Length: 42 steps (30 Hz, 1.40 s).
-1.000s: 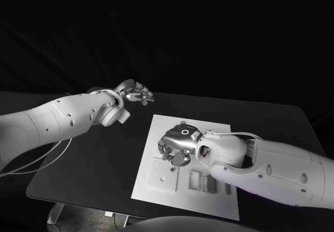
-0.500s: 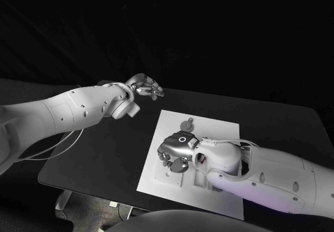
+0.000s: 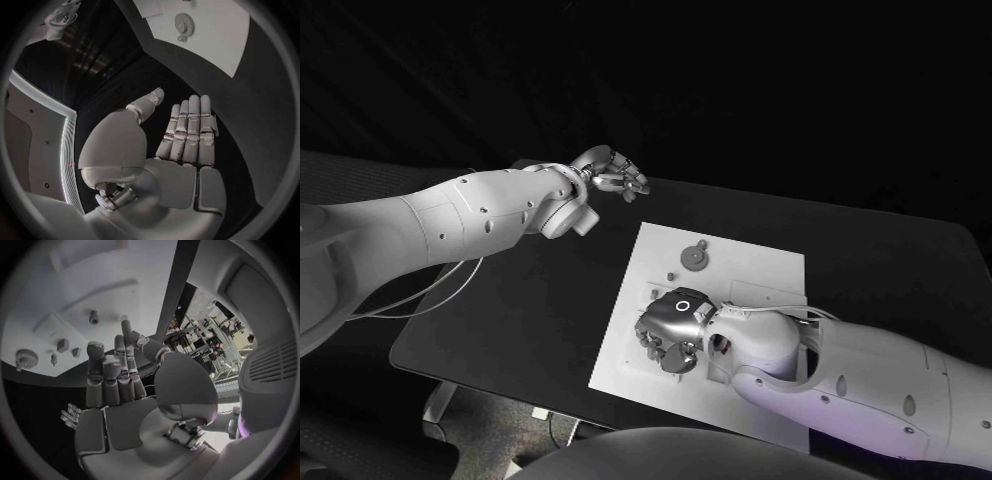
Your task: Assemble the parts on the task board
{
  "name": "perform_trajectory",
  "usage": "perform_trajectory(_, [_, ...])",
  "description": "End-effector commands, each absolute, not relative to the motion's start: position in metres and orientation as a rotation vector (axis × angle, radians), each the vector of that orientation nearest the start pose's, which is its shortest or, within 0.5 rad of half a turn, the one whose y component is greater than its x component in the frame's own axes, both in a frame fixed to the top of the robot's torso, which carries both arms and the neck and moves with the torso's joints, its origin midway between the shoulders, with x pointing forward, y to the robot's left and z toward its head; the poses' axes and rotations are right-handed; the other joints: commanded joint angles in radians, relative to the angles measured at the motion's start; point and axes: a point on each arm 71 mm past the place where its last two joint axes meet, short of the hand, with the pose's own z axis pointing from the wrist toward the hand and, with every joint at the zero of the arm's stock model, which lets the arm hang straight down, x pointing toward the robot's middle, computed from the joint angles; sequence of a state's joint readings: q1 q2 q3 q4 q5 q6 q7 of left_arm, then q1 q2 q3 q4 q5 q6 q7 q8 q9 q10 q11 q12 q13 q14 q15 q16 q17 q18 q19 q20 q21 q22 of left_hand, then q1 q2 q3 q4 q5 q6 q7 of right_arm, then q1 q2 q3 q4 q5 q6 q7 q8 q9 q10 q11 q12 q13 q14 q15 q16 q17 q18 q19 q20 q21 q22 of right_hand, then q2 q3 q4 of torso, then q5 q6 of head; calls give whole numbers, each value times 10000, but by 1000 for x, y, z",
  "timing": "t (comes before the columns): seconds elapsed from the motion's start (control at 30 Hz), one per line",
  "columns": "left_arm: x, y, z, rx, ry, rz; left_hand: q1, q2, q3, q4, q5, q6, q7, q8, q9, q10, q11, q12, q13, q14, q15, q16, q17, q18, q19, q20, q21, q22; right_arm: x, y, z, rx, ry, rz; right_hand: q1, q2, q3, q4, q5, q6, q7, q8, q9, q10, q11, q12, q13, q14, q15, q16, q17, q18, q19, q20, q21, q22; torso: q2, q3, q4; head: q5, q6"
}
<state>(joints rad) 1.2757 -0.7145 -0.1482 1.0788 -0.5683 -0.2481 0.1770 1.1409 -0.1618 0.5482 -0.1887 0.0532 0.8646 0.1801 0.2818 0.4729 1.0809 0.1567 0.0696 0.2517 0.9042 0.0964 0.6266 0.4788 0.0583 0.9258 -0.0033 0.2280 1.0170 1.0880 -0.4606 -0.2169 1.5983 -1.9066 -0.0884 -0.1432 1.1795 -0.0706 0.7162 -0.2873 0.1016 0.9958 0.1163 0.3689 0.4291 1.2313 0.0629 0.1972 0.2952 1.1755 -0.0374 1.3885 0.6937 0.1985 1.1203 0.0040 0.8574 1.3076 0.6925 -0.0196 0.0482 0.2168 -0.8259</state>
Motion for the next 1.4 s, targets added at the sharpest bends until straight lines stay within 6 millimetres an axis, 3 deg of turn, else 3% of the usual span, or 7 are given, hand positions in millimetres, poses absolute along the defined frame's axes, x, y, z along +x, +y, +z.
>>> perform_trajectory(0.03, [560, 276, -202, -6209, 16744, -9437, 41, -9, -17, 30, 20, -63, 5, 45, -14, -64, 13, 39, -16, 88, 5, -37, 12, 86, 31, 6, -56, 15, 358, 6, -276, -10085, 16972, 7962, 40, 110, 41, 1, 29, 118, 47, 67, 88, 94, 8, 38, 10, 3, -81, -51, 6, 633, -17, -51, 63, 165, -2, -4, -11, 47, 44])
perform_trajectory(0.5, [560, 277, -202, -6212, 16784, -9447, 46, -6, -21, 27, 21, -67, 5, 44, -16, -67, 13, 38, -19, 87, 4, -50, 27, 89, 30, 4, -63, 17, 360, 6, -278, -10155, 16946, 7816, 37, 102, 39, -10, 27, 121, 45, 66, 90, 100, 7, 35, 12, 6, -82, -50, 9, 633, -16, -54, 65, 166, -5, -19, 6, 109, -13])
perform_trajectory(0.87, [560, 278, -202, -6221, 16802, -9438, 45, -2, -26, 28, 21, -69, 6, 44, -16, -70, 14, 36, -22, 87, 5, -59, 38, 88, 29, 5, -68, 18, 361, 5, -280, -10275, 16877, 7661, 37, 92, 38, -14, 27, 126, 43, 66, 92, 104, 5, 33, 13, 9, -83, -48, 11, 633, -15, -57, 68, 167, -5, -13, 5, 99, 3])
perform_trajectory(1.4, [560, 276, -202, -6215, 16862, -9462, 47, 3, -31, 27, 21, -71, 6, 45, -18, -74, 16, 35, -25, 87, 6, -75, 58, 89, 27, 6, -76, 21, 361, 5, -283, -10324, 17178, 7725, 33, 88, 39, -12, 27, 129, 43, 61, 94, 108, 5, 28, 16, 9, -84, -49, 14, 633, -15, -60, 69, 167, -2, -8, -1, 110, -70])
